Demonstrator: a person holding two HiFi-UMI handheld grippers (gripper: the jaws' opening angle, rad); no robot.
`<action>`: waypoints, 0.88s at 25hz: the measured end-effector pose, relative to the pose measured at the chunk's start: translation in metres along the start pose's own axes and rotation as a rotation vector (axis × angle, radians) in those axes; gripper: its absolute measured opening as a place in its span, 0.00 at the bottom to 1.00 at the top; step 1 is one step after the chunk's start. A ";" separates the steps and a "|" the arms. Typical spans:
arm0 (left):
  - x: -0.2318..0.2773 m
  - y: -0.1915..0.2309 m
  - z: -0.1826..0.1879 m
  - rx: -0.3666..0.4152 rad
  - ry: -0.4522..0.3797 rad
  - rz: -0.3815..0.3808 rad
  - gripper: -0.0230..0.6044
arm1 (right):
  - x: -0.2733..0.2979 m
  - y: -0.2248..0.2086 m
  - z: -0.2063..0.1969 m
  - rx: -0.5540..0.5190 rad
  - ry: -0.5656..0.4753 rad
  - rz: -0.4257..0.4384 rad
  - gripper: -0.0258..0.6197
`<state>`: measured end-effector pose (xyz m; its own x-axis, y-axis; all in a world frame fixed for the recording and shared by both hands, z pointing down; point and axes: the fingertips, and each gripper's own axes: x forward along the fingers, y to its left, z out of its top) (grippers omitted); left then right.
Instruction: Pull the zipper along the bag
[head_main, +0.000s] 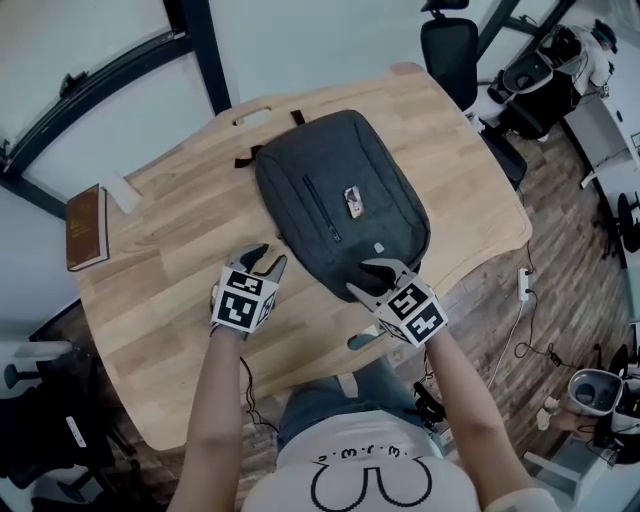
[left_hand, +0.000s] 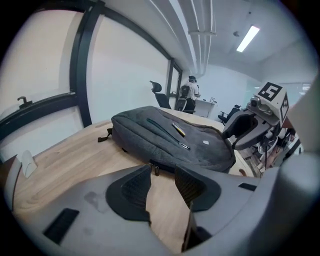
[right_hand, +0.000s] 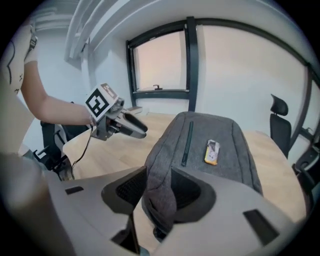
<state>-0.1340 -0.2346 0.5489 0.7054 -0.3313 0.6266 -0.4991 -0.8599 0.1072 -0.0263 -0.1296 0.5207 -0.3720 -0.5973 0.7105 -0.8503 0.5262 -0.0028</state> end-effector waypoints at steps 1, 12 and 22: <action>-0.006 -0.002 0.002 -0.016 -0.015 0.015 0.27 | -0.006 -0.003 0.005 0.000 -0.021 -0.018 0.35; -0.083 -0.045 0.066 -0.146 -0.390 0.323 0.07 | -0.099 -0.054 0.047 0.020 -0.286 -0.110 0.34; -0.126 -0.119 0.118 -0.173 -0.547 0.586 0.07 | -0.205 -0.112 0.063 -0.040 -0.515 -0.183 0.12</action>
<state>-0.1043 -0.1365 0.3656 0.4291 -0.8894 0.1575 -0.9021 -0.4309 0.0248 0.1212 -0.1042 0.3311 -0.3618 -0.8952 0.2602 -0.9072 0.4023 0.1228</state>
